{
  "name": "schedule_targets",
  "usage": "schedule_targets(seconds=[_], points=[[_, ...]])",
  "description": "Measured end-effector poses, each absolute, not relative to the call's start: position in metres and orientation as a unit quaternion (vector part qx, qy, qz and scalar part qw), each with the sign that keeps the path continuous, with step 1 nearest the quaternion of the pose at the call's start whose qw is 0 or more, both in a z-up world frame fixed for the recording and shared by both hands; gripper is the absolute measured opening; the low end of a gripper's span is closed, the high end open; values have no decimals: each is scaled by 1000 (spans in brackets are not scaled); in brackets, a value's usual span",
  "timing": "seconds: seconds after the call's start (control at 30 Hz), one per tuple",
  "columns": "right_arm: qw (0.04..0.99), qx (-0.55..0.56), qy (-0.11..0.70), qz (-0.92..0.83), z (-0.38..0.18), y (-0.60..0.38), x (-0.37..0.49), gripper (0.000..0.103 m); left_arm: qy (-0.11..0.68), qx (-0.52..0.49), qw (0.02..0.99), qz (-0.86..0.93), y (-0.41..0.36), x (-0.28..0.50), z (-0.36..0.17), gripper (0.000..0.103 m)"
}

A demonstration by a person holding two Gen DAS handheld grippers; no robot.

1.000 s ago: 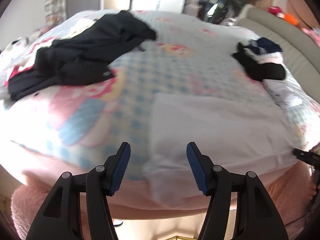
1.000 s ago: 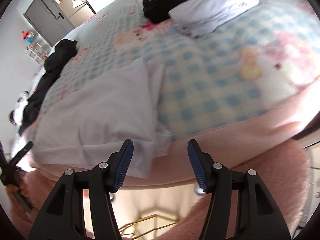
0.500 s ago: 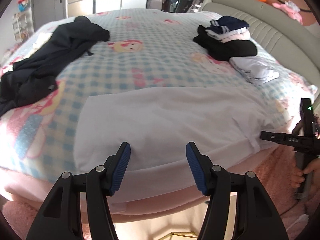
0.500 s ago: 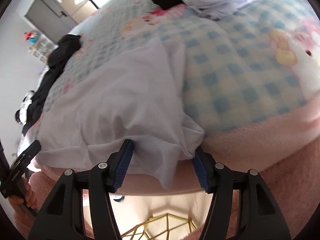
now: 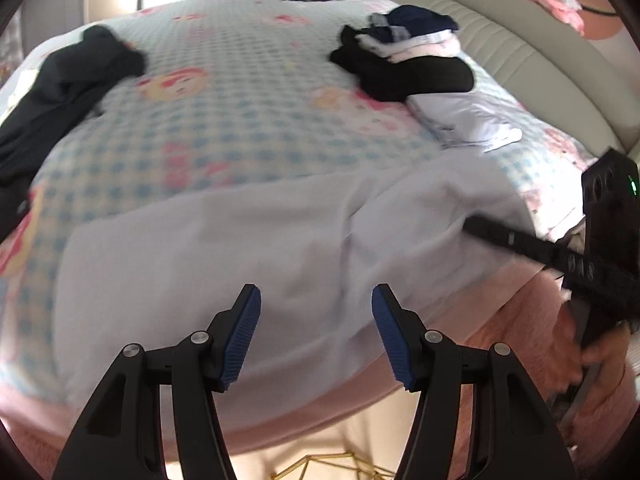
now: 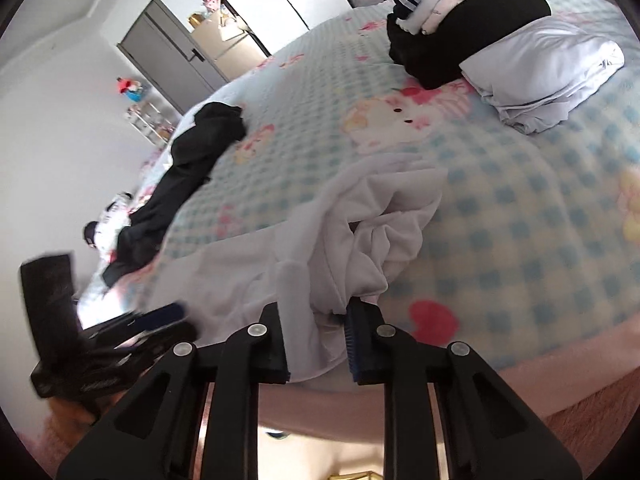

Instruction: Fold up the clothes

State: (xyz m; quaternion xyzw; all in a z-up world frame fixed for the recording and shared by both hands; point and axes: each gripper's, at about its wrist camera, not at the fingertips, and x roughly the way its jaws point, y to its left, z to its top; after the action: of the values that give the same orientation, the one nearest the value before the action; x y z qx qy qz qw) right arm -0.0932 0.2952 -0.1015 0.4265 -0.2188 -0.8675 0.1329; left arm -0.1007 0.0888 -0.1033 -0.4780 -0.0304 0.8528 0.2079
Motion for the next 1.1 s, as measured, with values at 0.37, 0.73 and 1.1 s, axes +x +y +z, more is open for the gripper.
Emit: schedule_targets(seconds=[0.37, 0.73, 1.1], points=[[41, 461, -298, -835, -133, 368, -52, 31, -3, -501, 252, 828, 156, -120, -121, 60], [59, 464, -295, -833, -145, 365, -77, 54, -3, -514, 249, 821, 174, -121, -132, 61], [-27, 462, -310, -831, -134, 405, -58, 47, -20, -504, 234, 831, 162, -122, -124, 60]])
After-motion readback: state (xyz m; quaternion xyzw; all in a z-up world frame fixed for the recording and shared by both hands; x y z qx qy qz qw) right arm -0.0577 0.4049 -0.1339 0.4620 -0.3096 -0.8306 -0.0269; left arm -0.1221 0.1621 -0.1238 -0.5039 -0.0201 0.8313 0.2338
